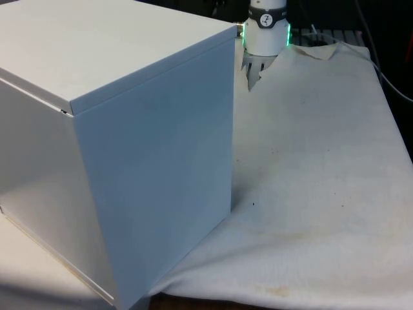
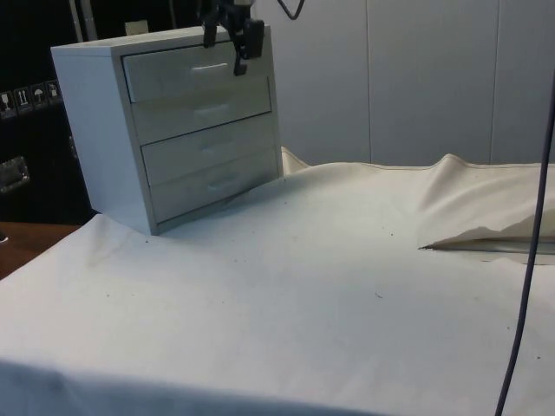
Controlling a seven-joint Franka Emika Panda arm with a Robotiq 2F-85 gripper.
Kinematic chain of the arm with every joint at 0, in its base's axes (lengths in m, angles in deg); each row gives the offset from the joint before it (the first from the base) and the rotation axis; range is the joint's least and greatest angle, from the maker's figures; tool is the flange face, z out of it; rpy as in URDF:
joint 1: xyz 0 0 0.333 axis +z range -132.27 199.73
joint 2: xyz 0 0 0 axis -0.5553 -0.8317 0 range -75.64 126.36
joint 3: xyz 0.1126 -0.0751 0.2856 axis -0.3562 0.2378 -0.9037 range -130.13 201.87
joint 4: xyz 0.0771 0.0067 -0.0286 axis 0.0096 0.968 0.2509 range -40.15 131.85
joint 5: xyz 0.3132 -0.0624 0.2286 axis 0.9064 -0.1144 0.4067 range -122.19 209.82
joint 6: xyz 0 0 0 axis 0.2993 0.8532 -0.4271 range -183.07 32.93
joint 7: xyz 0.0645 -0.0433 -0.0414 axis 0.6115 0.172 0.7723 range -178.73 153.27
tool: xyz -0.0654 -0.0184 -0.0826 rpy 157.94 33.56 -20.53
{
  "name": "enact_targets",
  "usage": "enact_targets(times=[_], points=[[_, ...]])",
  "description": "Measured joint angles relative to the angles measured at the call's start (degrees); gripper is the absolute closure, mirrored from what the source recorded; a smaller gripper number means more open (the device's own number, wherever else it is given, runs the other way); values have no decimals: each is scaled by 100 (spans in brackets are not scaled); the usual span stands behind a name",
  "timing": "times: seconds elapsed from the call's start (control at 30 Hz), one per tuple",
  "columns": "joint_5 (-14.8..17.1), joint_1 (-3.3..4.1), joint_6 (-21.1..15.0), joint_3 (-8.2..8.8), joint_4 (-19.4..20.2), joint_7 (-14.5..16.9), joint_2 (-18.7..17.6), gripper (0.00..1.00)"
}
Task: Open the drawer, then close it.
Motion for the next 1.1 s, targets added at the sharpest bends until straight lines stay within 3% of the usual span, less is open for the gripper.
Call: enact_targets(times=[0.33,0.5,0.83,1.1], points=[[0,-11,-659,309,126,92,-74,0],[0,-11,-905,384,172,138,-132,0],[0,23,-1003,321,235,183,-212,0],[0,17,-1043,367,252,223,-309,0]])
